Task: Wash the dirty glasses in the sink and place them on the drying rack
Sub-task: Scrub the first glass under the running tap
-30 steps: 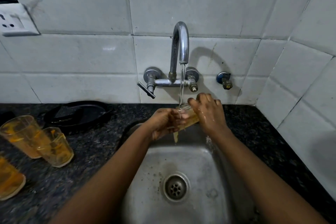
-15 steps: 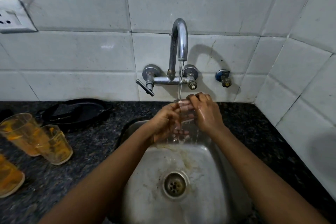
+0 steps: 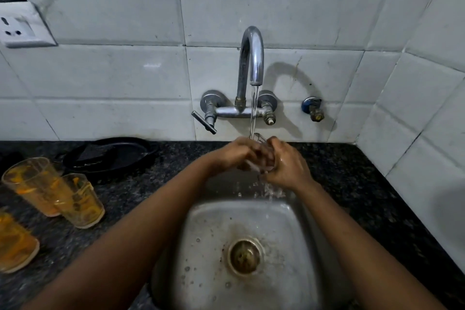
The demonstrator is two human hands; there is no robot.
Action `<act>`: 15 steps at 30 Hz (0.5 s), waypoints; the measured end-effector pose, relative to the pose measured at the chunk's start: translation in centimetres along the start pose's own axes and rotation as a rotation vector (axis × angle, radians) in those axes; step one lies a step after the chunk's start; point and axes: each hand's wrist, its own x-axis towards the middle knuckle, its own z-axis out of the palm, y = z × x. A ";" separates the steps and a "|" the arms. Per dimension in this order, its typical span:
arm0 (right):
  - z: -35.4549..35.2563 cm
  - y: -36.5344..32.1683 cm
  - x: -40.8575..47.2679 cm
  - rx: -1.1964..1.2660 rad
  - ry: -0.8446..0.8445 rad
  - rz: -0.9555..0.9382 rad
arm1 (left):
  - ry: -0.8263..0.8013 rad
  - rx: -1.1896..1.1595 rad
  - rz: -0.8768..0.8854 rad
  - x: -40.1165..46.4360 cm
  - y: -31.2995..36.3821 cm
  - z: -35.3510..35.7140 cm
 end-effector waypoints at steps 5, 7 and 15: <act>0.4 -3.2 -1.5 -0.078 0.029 0.171 | 0.540 -0.025 0.099 1.4 0.2 1.9; 1.2 -4.9 -2.5 -0.289 0.071 0.106 | 0.875 -0.098 0.041 2.2 0.2 2.8; 0.1 -2.7 -2.5 0.575 -0.210 0.109 | 0.845 -0.443 0.129 1.8 -0.6 2.4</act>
